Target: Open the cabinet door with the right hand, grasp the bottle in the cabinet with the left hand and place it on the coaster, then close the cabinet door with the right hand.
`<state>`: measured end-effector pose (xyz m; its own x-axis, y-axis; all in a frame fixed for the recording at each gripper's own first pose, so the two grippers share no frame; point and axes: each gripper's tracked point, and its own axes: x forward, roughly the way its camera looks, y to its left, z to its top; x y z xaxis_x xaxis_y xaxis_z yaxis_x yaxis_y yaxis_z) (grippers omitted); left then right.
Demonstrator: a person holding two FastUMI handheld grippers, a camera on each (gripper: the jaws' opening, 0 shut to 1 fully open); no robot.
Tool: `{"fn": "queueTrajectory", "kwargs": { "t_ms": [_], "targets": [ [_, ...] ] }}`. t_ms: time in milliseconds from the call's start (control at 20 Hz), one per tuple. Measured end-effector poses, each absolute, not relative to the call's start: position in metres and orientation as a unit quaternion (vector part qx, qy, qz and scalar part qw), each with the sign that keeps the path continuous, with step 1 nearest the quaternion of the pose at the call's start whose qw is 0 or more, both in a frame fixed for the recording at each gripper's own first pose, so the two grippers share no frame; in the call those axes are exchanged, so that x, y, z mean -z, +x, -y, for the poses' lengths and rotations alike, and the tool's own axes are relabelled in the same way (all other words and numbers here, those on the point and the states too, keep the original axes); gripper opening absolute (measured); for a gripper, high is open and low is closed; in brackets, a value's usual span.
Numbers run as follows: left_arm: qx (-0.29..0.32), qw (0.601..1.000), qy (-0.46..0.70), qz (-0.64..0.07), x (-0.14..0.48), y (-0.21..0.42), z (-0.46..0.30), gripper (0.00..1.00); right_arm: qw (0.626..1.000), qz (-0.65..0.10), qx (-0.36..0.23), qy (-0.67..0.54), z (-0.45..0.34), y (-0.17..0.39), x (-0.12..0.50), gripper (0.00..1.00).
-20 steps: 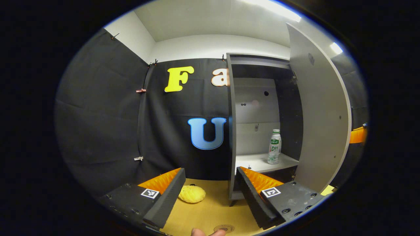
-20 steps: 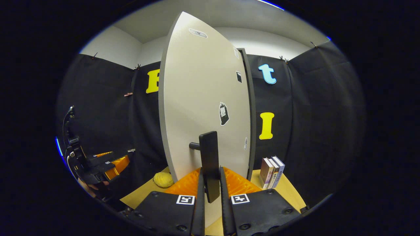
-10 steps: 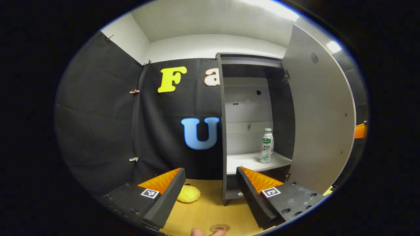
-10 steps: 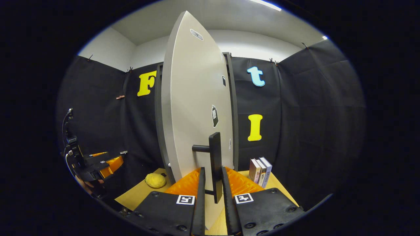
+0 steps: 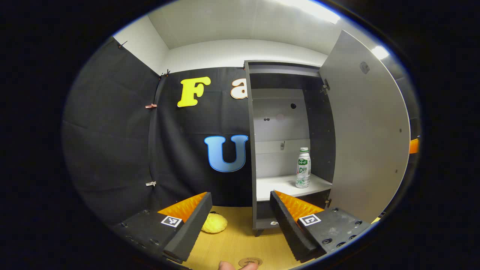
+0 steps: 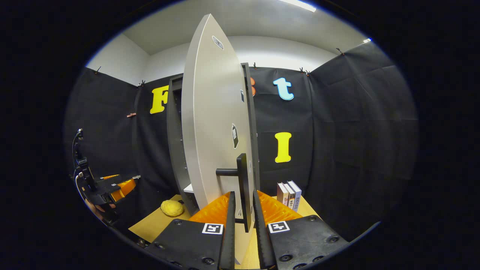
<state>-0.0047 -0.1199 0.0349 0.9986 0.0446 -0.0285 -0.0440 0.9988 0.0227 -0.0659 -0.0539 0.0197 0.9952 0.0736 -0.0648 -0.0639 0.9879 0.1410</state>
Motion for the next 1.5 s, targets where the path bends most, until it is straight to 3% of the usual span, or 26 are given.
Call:
{"fn": "queueTrajectory", "kwargs": {
  "t_ms": [500, 900, 950, 1100, 1150, 1200, 1250, 1300, 1450, 1500],
  "targets": [
    [-0.003, 1.000, 0.016, -0.016, -0.032, -0.002, 0.125, 0.98, 0.995, -0.009, 0.074, 0.067, 0.106, -0.077, -0.027, 0.29],
    [0.013, 1.000, 0.008, -0.016, -0.031, 0.001, 0.131, 0.97, 0.993, 0.023, 0.074, 0.084, 0.092, -0.102, -0.068, 0.29],
    [0.014, 1.000, 0.008, -0.014, -0.033, 0.003, 0.131, 0.97, 0.993, 0.023, 0.067, 0.098, 0.087, -0.106, -0.074, 0.23],
    [0.024, 1.000, 0.007, -0.012, -0.033, 0.007, 0.137, 0.98, 0.991, 0.019, 0.027, 0.133, 0.060, -0.111, -0.078, 0.49],
    [0.027, 1.000, 0.006, -0.012, -0.034, 0.010, 0.139, 0.97, 0.992, 0.016, 0.015, 0.128, 0.051, -0.111, -0.075, 0.39],
    [0.032, 0.999, 0.005, -0.012, -0.033, 0.013, 0.142, 0.98, 0.993, 0.008, 0.003, 0.118, 0.040, -0.109, -0.072, 0.51],
    [0.037, 0.999, 0.005, -0.012, -0.034, 0.017, 0.147, 0.98, 0.994, 0.003, -0.004, 0.105, 0.033, -0.107, -0.070, 0.42],
    [0.044, 0.999, 0.003, -0.010, -0.035, 0.021, 0.152, 0.98, 0.996, 0.002, -0.014, 0.093, 0.022, -0.106, -0.068, 0.61],
    [0.071, 0.997, 0.003, -0.001, -0.042, 0.038, 0.175, 0.98, 0.997, -0.010, -0.036, 0.071, -0.004, -0.107, -0.061, 0.72],
    [0.083, 0.997, 0.004, 0.002, -0.042, 0.046, 0.186, 0.98, 0.997, -0.017, -0.037, 0.064, -0.011, -0.105, -0.055, 0.81]
  ]
}}
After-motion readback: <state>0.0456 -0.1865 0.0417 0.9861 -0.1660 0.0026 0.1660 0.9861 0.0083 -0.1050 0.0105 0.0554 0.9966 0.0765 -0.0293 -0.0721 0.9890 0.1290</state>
